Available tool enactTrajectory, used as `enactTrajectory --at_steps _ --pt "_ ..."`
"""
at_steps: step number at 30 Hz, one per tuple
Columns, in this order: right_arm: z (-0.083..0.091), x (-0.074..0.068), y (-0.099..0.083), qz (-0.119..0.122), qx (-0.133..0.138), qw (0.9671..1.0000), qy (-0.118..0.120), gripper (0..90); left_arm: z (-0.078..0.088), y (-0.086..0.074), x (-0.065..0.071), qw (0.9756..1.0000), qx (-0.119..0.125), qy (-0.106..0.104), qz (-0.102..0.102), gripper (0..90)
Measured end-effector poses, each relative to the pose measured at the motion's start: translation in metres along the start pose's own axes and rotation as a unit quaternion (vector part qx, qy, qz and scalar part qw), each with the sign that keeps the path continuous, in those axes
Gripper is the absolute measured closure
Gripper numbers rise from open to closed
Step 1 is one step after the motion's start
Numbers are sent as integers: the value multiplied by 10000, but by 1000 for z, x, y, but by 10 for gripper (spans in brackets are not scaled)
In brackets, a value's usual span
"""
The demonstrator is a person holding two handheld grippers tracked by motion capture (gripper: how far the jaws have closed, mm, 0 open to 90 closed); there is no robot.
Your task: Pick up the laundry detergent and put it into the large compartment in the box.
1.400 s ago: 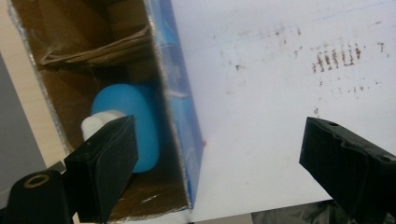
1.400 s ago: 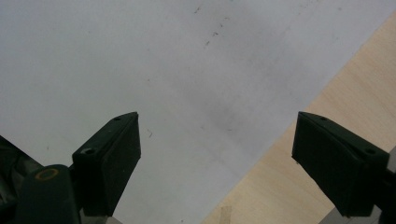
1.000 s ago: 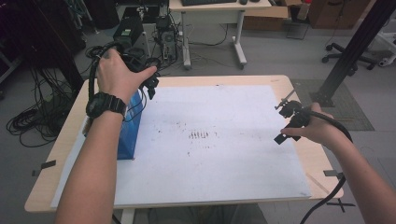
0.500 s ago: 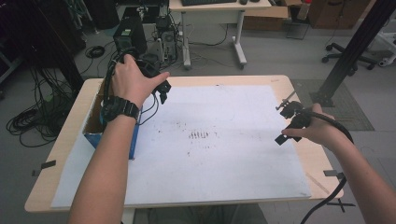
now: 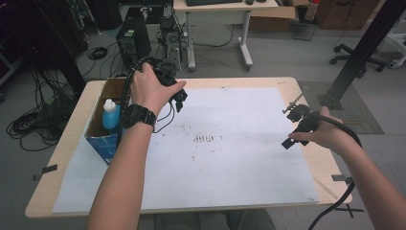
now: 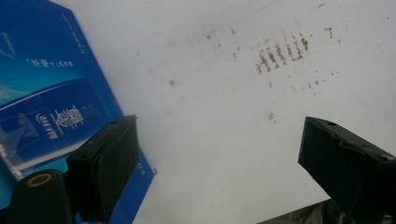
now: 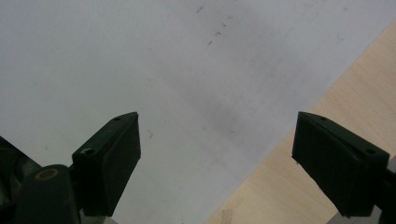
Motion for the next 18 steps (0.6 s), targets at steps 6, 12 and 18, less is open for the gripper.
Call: enactTrajectory --at_steps 6,12,18 --pt "0 1 -2 0 4 10000 -3 155 -11 -1 9 9999 -57 -24 -100 128" --pt "-1 1 -4 -9 -13 10000 3 155 -20 -1 15 9998 -79 -11 -172 127" --pt "0 1 -3 -16 -17 10000 0 155 -25 -1 20 9997 -93 -51 -230 128"
Point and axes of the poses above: each handheld gripper's, and its own axes: z roughly backward along the jaws, y roughly out of its top, x roughly to its right, the point moved 8 cm from there along -z, roughly forward along the jaws, and after that the axes turned 13 degrees about z, right-handed, at the moved point
